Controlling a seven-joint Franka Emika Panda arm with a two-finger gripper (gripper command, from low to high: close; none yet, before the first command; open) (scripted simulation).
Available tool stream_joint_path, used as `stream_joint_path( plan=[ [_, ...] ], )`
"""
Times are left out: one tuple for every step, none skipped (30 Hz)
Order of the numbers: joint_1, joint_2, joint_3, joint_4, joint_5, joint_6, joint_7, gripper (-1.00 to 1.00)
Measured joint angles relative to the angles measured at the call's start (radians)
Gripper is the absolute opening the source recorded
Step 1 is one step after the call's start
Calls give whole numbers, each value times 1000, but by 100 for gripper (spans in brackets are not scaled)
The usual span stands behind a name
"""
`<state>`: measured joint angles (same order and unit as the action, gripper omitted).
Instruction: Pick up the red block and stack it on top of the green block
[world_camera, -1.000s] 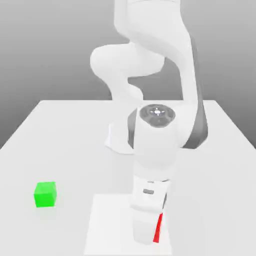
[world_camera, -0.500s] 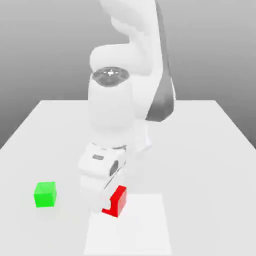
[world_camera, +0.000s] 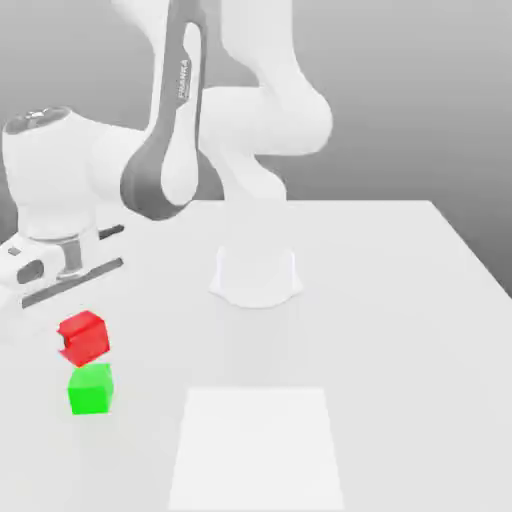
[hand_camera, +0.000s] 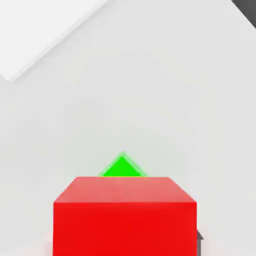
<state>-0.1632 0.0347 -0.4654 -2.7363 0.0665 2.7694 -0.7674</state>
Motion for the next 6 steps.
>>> stream_joint_path(
  plan=[
    [-3, 21, 9, 1, 28, 18, -20, -100],
    [-8, 43, 19, 1, 57, 36, -41, -100],
    [-15, 66, 32, 2, 87, 54, -63, -100],
    [-25, 88, 46, 2, 117, 73, -84, -100],
    [-33, 106, 59, 2, 141, 88, -100, 100],
    [-33, 106, 59, 2, 141, 88, -100, 100]
  ],
)
